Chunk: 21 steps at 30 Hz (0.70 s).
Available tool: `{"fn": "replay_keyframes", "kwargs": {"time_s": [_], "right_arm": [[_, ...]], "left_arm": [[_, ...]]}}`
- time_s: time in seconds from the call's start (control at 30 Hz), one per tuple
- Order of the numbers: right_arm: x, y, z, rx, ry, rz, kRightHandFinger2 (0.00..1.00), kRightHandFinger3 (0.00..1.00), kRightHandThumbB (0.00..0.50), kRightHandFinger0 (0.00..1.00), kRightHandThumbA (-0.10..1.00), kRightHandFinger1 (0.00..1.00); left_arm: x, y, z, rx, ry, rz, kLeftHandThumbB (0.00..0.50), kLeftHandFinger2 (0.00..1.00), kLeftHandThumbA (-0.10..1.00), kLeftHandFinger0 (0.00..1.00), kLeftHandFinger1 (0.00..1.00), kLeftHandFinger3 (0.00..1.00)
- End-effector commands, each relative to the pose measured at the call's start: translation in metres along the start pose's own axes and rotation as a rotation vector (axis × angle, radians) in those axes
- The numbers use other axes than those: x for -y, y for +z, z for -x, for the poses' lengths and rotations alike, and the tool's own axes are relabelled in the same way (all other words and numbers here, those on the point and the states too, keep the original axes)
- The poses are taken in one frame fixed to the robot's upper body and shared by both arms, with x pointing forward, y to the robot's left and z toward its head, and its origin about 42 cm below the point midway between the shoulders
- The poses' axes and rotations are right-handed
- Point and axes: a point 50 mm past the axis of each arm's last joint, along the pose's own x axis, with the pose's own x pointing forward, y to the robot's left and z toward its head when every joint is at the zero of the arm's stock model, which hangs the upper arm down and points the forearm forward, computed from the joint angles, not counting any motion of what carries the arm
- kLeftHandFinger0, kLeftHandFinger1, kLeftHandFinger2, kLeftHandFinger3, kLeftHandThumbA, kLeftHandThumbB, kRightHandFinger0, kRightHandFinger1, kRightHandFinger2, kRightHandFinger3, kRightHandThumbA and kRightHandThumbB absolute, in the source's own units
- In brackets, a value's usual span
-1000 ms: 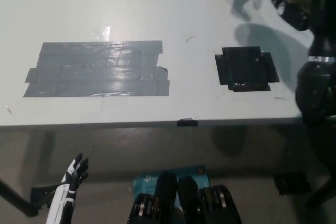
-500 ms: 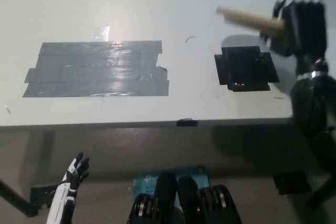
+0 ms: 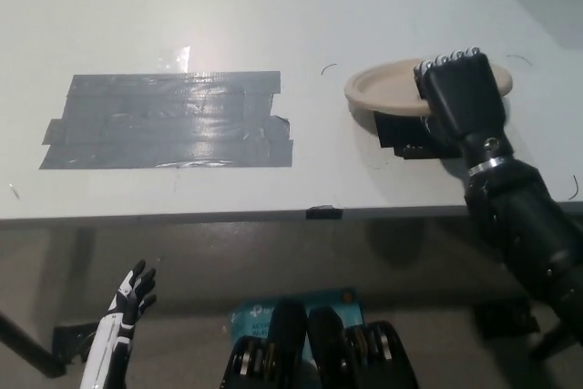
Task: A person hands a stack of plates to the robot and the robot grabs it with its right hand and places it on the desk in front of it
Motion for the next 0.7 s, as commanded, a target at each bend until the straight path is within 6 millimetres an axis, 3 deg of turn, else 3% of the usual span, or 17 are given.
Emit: {"fn": "replay_keyframes", "kwargs": {"time_s": [0.0,0.03,0.07,0.1,0.13,0.17,0.2,0.23,0.27,0.4,0.5,0.63,0.67], "right_arm": [[0.005,-0.005,-0.011,0.017,0.025,0.071,0.09,0.11,0.021,0.00,0.98,0.00],[0.011,-0.005,-0.014,-0.029,0.088,0.066,0.16,0.31,0.133,0.00,0.86,0.03],[0.017,-0.004,-0.017,-0.066,0.140,0.053,0.14,0.36,0.159,0.00,0.83,0.01],[0.020,-0.003,-0.018,-0.081,0.173,0.026,0.34,0.63,0.261,0.08,0.76,0.16],[0.028,-0.004,-0.020,-0.101,0.242,-0.022,0.79,0.97,0.396,0.45,0.73,0.61],[0.037,-0.004,-0.021,-0.116,0.326,-0.078,0.92,1.00,0.383,0.66,0.72,0.80],[0.057,-0.009,-0.024,-0.125,0.474,-0.183,1.00,1.00,0.448,1.00,0.77,1.00],[0.070,-0.011,-0.026,-0.125,0.548,-0.245,1.00,1.00,0.490,1.00,0.77,1.00],[0.089,-0.013,-0.028,-0.115,0.631,-0.321,1.00,1.00,0.500,1.00,0.76,1.00],[0.152,-0.021,-0.025,0.024,0.754,-0.593,1.00,1.00,0.500,1.00,0.71,1.00],[0.192,-0.025,-0.022,0.112,0.809,-0.668,1.00,1.00,0.500,1.00,0.78,1.00],[0.232,-0.027,-0.014,0.218,0.832,-0.767,1.00,1.00,0.500,1.00,0.72,1.00],[0.250,-0.028,-0.008,0.282,0.830,-0.814,1.00,1.00,0.500,1.00,0.71,1.00]], "left_arm": [[-0.007,0.007,-0.004,0.051,-0.016,-0.015,0.134,0.97,1.00,0.98,1.00,1.00],[-0.007,0.007,-0.005,0.050,-0.016,-0.017,0.135,0.96,1.00,0.97,1.00,1.00],[-0.008,0.008,-0.006,0.051,-0.015,-0.021,0.135,0.95,1.00,0.97,1.00,1.00],[-0.009,0.008,-0.006,0.050,-0.014,-0.022,0.141,0.95,1.00,0.97,1.00,1.00],[-0.009,0.007,-0.006,0.051,-0.014,-0.024,0.137,0.95,1.00,0.97,1.00,1.00],[-0.009,0.007,-0.006,0.052,-0.015,-0.025,0.137,0.95,1.00,0.97,0.99,1.00],[-0.008,0.007,-0.007,0.054,-0.014,-0.023,0.128,0.94,1.00,0.97,0.99,1.00],[-0.008,0.007,-0.007,0.054,-0.014,-0.023,0.121,0.94,1.00,0.96,0.98,1.00],[-0.009,0.007,-0.007,0.052,-0.013,-0.022,0.125,0.93,1.00,0.96,0.98,1.00],[-0.009,0.007,-0.007,0.048,-0.013,-0.030,0.134,0.93,1.00,0.95,0.97,1.00],[-0.010,0.008,-0.010,0.047,-0.011,-0.027,0.126,0.93,1.00,0.94,0.97,1.00],[-0.011,0.009,-0.012,0.052,-0.013,-0.025,0.122,0.92,1.00,0.93,0.96,1.00],[-0.012,0.009,-0.012,0.054,-0.013,-0.029,0.120,0.92,1.00,0.93,0.96,1.00]]}}
